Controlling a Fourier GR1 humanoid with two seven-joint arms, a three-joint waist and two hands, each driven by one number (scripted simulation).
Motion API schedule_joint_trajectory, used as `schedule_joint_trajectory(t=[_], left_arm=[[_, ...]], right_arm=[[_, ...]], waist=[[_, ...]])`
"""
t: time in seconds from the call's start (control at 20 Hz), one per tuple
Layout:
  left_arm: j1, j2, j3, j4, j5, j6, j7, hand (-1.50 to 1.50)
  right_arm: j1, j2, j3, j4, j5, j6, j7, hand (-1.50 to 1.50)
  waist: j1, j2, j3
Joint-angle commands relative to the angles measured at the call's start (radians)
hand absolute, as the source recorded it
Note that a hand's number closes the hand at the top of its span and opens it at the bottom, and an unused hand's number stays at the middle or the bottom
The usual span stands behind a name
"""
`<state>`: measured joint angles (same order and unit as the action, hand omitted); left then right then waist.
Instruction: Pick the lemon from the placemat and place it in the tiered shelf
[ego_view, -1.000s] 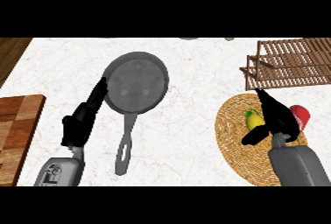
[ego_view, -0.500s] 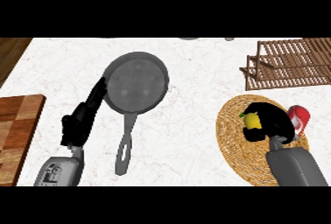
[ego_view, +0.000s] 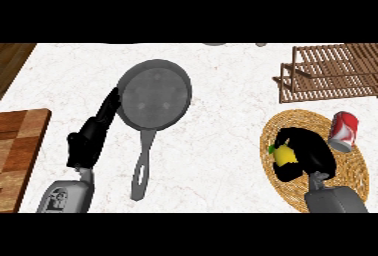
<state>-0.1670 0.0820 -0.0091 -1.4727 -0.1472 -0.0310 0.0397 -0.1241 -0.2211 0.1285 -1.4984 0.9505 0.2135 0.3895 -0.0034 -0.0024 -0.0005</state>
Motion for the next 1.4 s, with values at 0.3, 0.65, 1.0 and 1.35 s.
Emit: schedule_joint_trajectory(t=[0.3, 0.65, 1.0, 1.35], left_arm=[[0.040, 0.012, 0.014, -0.029, 0.009, -0.007, 0.003, 0.00], [-0.006, 0.001, 0.012, 0.040, 0.001, -0.006, -0.023, 0.00], [-0.003, -0.016, -0.003, 0.048, -0.020, 0.013, -0.042, 0.00], [-0.006, -0.031, -0.008, 0.038, -0.015, 0.017, -0.015, 0.00]], right_arm=[[0.242, 0.044, 0.087, -0.407, -0.106, -0.016, -0.117, 1.50], [0.314, 0.117, 0.035, -0.683, -0.261, -0.049, -0.118, 1.50], [0.176, 0.125, -0.078, -0.920, -0.264, 0.018, 0.158, 1.50], [0.042, 0.020, -0.275, -1.011, -0.338, 0.074, 0.272, 1.50]], waist=[[-0.009, -0.003, 0.000], [-0.016, -0.001, 0.000], [-0.002, 0.002, -0.001], [-0.010, -0.002, 0.000]])
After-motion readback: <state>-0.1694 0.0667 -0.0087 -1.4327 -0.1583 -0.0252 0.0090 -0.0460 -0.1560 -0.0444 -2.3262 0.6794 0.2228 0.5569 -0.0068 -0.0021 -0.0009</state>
